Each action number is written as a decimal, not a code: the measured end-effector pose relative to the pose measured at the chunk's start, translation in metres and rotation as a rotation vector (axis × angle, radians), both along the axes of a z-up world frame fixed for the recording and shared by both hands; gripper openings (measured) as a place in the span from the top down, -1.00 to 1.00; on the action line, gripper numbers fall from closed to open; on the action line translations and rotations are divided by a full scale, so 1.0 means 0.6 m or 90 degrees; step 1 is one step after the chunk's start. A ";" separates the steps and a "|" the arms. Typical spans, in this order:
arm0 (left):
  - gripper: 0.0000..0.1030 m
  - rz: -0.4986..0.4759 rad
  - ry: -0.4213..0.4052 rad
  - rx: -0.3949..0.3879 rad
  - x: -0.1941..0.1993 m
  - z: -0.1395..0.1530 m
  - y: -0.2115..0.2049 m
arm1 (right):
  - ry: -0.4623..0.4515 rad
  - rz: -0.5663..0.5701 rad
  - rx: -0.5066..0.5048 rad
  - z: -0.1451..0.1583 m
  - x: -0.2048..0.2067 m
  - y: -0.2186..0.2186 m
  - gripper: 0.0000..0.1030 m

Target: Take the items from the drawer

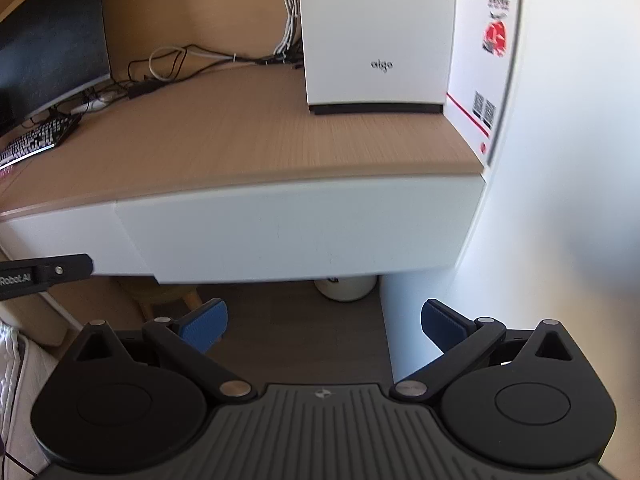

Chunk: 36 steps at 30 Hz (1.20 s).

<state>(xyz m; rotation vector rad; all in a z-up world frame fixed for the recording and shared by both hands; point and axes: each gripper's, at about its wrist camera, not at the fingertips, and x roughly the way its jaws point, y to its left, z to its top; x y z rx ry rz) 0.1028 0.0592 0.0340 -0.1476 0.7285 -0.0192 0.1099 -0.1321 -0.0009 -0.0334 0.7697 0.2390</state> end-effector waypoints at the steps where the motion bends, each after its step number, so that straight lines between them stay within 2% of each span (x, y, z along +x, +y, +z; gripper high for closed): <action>1: 0.64 0.003 0.004 0.001 0.013 -0.005 0.017 | -0.002 -0.003 -0.001 0.001 0.011 0.010 -1.00; 5: 0.64 0.016 0.004 -0.021 0.060 -0.036 0.074 | -0.023 -0.022 -0.003 -0.003 0.042 0.060 -1.00; 10: 0.64 -0.008 0.000 -0.033 0.104 -0.076 0.090 | -0.058 -0.020 -0.006 -0.022 0.062 0.110 -1.00; 17: 0.64 0.026 0.002 -0.074 0.153 -0.098 0.104 | -0.059 -0.021 -0.027 -0.054 0.116 0.153 -1.00; 23: 0.63 0.065 -0.001 -0.141 0.166 -0.109 0.122 | -0.071 -0.007 -0.020 -0.064 0.144 0.167 -1.00; 26: 0.53 0.068 0.002 -0.151 0.172 -0.107 0.127 | -0.080 0.011 -0.027 -0.066 0.155 0.176 -1.00; 31: 0.50 0.073 0.021 -0.154 0.187 -0.102 0.126 | -0.076 0.023 -0.011 -0.071 0.175 0.183 -1.00; 36: 0.31 0.060 0.032 -0.153 0.201 -0.103 0.126 | -0.070 0.021 -0.014 -0.080 0.192 0.191 -1.00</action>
